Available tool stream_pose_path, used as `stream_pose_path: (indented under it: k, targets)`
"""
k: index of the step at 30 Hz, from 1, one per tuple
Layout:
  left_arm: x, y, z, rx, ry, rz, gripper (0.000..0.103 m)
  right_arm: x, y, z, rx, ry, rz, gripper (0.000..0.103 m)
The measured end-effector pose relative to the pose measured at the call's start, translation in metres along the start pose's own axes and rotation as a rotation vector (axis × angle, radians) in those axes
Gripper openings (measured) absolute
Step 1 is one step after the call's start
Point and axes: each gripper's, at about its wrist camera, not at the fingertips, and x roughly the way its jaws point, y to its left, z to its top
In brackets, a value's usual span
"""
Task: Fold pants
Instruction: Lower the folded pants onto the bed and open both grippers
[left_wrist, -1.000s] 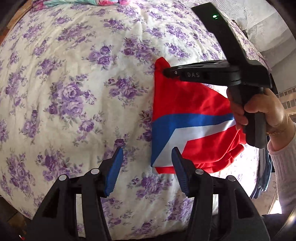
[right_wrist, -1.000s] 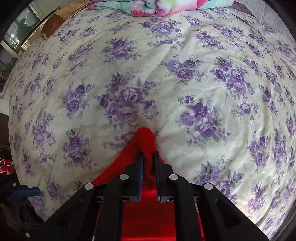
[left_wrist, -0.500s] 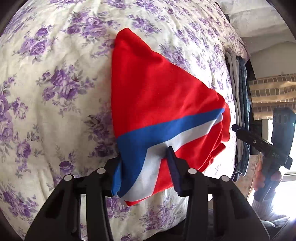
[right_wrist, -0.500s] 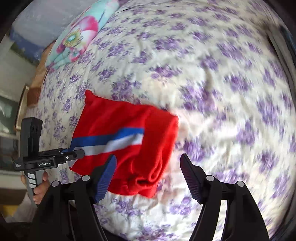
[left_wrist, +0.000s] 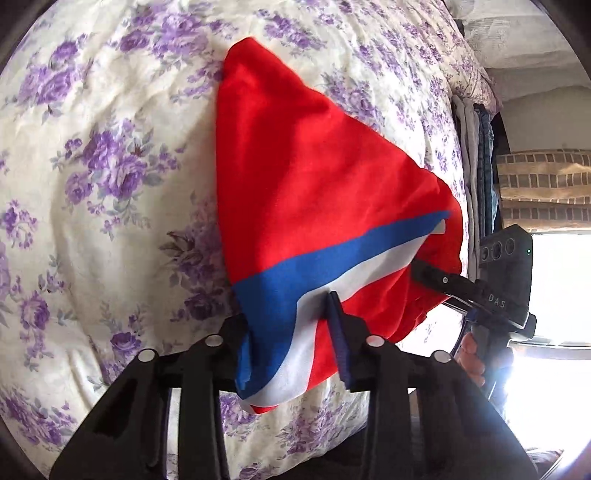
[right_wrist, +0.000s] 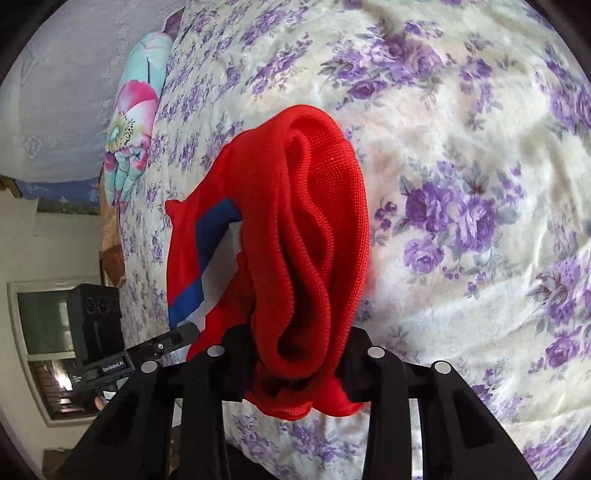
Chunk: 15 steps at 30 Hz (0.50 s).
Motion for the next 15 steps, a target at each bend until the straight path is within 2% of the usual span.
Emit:
stream_pose_path:
  k: [2,7,11,15]
  targets:
    - [-0.007,-0.008,-0.004,0.018,-0.022,0.007,0.021,-0.007,0.015,-0.003,-0.071,-0.020,-0.062,0.031]
    - [-0.027,-0.019,-0.004,0.014,-0.075,-0.032,0.016,-0.021,0.070,-0.008,-0.318,-0.130,-0.208,0.030]
    - [-0.051,-0.040,0.018,0.056,-0.144,-0.014,0.016,-0.042,0.105,0.016,-0.429,-0.204,-0.214,0.030]
    - [-0.071,-0.063,0.082,0.110,-0.202,-0.004,0.016,-0.065,0.118,0.076,-0.420,-0.265,-0.176,0.030]
